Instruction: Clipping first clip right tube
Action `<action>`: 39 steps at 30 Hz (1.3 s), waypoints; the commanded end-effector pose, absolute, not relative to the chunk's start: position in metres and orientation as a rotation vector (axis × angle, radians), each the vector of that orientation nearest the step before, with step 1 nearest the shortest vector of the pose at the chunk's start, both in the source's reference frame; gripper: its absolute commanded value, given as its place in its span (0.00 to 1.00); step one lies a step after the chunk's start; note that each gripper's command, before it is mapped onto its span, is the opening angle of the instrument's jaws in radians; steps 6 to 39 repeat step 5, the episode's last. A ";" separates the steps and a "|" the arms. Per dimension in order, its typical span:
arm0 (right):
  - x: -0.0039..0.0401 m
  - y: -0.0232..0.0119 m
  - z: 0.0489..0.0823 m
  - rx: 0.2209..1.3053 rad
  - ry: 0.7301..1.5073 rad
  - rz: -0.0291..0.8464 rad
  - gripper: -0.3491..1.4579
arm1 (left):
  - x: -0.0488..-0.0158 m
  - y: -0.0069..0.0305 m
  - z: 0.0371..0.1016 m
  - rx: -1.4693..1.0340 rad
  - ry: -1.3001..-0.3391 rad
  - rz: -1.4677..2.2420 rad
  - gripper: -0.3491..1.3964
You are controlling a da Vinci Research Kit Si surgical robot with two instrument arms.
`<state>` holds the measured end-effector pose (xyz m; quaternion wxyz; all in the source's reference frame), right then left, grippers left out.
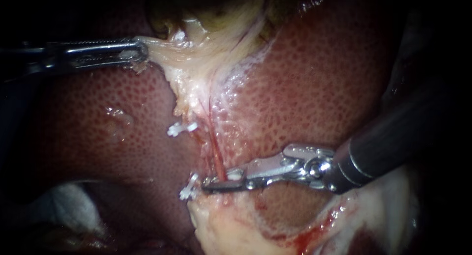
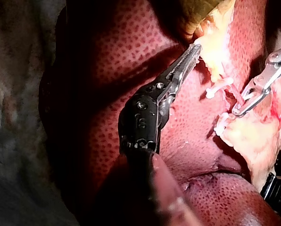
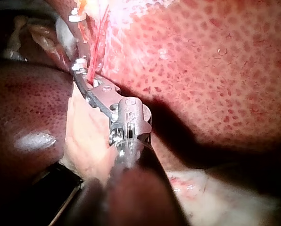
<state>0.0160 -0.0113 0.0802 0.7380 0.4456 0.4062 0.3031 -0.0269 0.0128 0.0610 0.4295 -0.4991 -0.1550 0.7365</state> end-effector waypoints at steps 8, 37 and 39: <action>0.0160 -0.0113 0.0802 0.979 0.892 0.666 0.00 | -0.0269 0.0128 0.0610 -1.246 -0.387 1.838 0.00; 0.0160 -0.0113 0.0802 0.979 0.892 0.666 0.00 | -0.0269 0.0128 0.0610 -1.246 -0.387 1.838 0.00; 0.0160 -0.0113 0.0802 0.979 0.892 0.666 0.00 | -0.0269 0.0128 0.0610 -1.246 -0.387 1.838 0.00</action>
